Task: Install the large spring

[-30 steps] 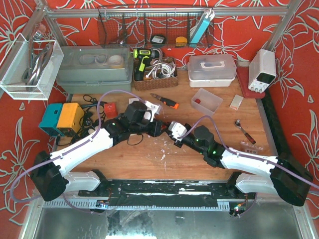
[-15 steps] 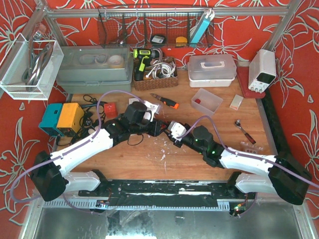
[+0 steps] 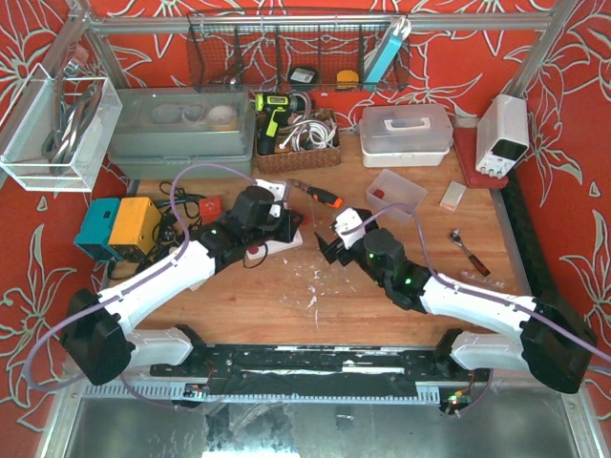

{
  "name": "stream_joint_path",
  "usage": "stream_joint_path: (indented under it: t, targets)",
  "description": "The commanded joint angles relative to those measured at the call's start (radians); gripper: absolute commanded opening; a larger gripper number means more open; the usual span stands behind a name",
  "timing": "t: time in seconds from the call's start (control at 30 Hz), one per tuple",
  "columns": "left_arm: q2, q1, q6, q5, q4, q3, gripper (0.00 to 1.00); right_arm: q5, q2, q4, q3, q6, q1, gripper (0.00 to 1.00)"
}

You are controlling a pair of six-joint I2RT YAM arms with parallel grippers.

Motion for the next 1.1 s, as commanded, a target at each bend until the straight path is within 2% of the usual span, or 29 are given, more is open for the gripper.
stream_joint_path:
  t: [0.0, 0.13, 0.27, 0.43, 0.77, 1.07]
  targets:
    - [0.044, 0.052, 0.033, -0.117, 0.023, 0.053, 0.00, 0.148, -0.006, -0.154, 0.046, 0.187, -0.057, 0.99]
    - [0.106, 0.095, 0.069, -0.169, 0.002, 0.096, 0.00, 0.120, -0.011, -0.274, 0.069, 0.370, -0.173, 0.99]
    - [0.187, 0.149, 0.098, -0.172, -0.017, 0.142, 0.00, 0.117, -0.032, -0.326, 0.047, 0.457, -0.256, 0.99]
    - [0.287, 0.191, 0.122, -0.140, -0.063, 0.224, 0.00, 0.138, -0.063, -0.330, 0.026, 0.462, -0.275, 0.99]
    - [0.474, 0.197, 0.143, -0.105, -0.151, 0.379, 0.00, 0.141, -0.081, -0.349, 0.026, 0.459, -0.277, 0.99]
    - [0.515, 0.197, 0.148, -0.154, -0.182, 0.409, 0.00, 0.144, -0.104, -0.350, 0.020, 0.455, -0.280, 0.99]
